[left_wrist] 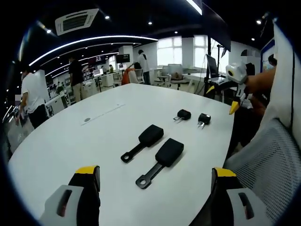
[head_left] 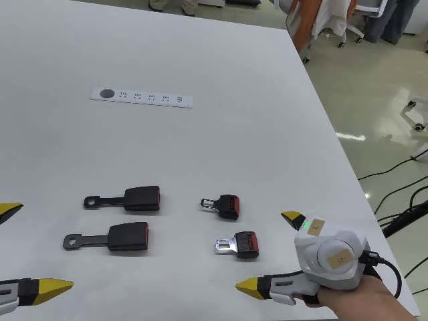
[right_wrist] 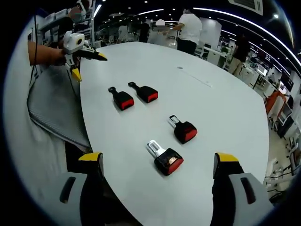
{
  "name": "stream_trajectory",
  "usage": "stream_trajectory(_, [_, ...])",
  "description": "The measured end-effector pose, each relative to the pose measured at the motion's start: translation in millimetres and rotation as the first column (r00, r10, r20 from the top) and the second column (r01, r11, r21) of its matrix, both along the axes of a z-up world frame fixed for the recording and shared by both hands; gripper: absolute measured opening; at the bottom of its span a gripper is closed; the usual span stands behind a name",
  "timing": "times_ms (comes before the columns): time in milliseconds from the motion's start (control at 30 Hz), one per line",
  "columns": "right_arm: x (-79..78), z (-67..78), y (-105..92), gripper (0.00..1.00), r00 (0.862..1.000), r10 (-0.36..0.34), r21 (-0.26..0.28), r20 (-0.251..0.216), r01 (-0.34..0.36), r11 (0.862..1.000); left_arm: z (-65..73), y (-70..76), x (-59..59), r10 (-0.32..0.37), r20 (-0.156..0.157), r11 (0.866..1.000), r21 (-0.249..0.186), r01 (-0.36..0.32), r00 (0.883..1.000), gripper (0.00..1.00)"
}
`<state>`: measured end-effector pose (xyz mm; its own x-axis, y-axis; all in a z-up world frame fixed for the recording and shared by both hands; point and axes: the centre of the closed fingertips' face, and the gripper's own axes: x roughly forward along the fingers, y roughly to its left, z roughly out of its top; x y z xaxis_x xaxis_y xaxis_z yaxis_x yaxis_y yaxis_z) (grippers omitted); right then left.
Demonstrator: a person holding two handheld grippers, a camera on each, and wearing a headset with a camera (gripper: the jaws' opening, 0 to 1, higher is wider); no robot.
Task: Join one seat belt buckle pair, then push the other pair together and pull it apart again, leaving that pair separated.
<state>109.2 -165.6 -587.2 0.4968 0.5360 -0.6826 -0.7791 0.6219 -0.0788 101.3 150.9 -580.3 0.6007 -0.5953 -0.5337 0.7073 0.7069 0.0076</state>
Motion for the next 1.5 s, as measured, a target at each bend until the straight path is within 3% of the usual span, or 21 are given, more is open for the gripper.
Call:
stream_trajectory(533, [-1.9,0.9,-1.6,0.96,1.000,0.002,-0.004,-0.001,-0.002,1.000,-7.2,7.5,0.5,0.000,-0.001,1.000,0.019,0.000,1.000,1.00])
stream_trajectory(1100, [-3.1,0.2,-1.1,0.91,1.000,0.014,-0.016,-0.003,-0.014,1.000,-9.1,-3.7,-1.3,-0.023,-0.025,0.999,0.043,0.024,0.999,0.99])
stream_trajectory(1167, [-4.3,-0.3,-1.5,0.90,1.000,0.018,-0.020,-0.005,-0.018,1.000,-10.2,-6.2,-2.8,-0.034,-0.030,0.997,0.065,0.036,0.999,0.99])
stream_trajectory(1233, [-4.2,-7.6,-7.4,0.89,0.999,0.047,-0.078,-0.002,-0.047,0.996,-14.4,-7.2,-7.0,-0.063,-0.053,0.993,0.095,0.067,0.997,1.00])
stream_trajectory(1500, [-1.4,-9.2,-6.0,0.88,0.999,0.052,-0.067,-0.006,-0.053,0.996,-14.9,-7.7,-7.8,-0.070,-0.067,0.989,0.129,0.078,0.995,1.00])
